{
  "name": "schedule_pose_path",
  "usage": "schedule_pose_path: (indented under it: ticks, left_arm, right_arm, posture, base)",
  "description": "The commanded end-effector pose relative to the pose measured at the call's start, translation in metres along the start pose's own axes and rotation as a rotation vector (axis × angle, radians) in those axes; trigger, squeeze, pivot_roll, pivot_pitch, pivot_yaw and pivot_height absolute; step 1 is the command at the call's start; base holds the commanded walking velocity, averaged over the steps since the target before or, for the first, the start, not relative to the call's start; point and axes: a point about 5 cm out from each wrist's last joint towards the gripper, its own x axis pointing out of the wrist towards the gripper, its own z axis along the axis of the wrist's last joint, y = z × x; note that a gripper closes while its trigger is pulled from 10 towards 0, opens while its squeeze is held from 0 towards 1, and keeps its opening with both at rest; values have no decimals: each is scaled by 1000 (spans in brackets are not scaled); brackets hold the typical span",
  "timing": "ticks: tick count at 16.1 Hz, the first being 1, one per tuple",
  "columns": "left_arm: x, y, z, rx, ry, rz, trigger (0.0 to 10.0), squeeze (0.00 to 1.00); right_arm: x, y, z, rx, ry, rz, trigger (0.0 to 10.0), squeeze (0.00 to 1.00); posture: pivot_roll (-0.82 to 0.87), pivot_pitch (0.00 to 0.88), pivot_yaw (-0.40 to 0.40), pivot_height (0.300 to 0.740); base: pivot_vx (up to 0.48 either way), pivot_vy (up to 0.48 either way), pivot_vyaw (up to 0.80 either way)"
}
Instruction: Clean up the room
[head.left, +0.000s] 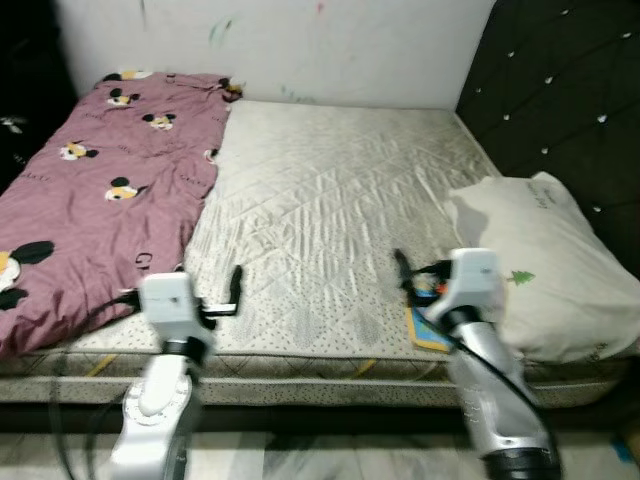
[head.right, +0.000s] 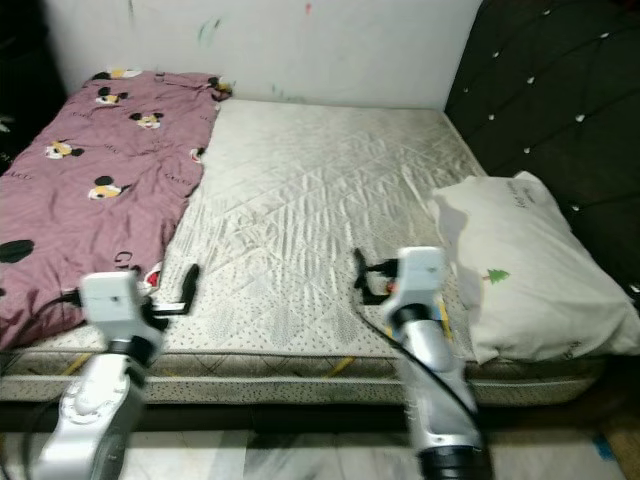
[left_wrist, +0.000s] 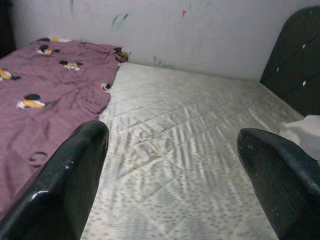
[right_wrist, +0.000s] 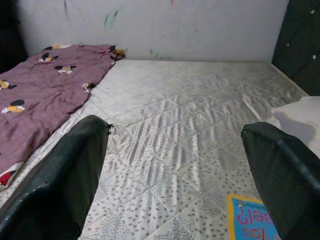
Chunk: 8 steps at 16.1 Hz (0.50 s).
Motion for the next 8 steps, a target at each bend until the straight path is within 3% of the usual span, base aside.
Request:
schedule_pose_path:
  ticks: [1,7,8]
  left_arm:
    - [2,-6,-1,-14,8,-16,10000,0]
    - [2,-6,0,-15,-4,-14,10000,0]
    - [1,-6,1,-1,-9,-20,10000,0]
  right_arm:
    - [-1,-9,4,-12,-13,-26,10000,0]
    - [0,-8,5,-7,-15,-19,10000,0]
    - [0,-8,5,-7,-16,-16,10000,0]
  posture:
    - [-86,0,-13,740]
    - [-83,0,-16,740]
    - [-84,0,-16,740]
  base:
    - [0,480,0]
    - [0,480,0]
    - [0,0,0]
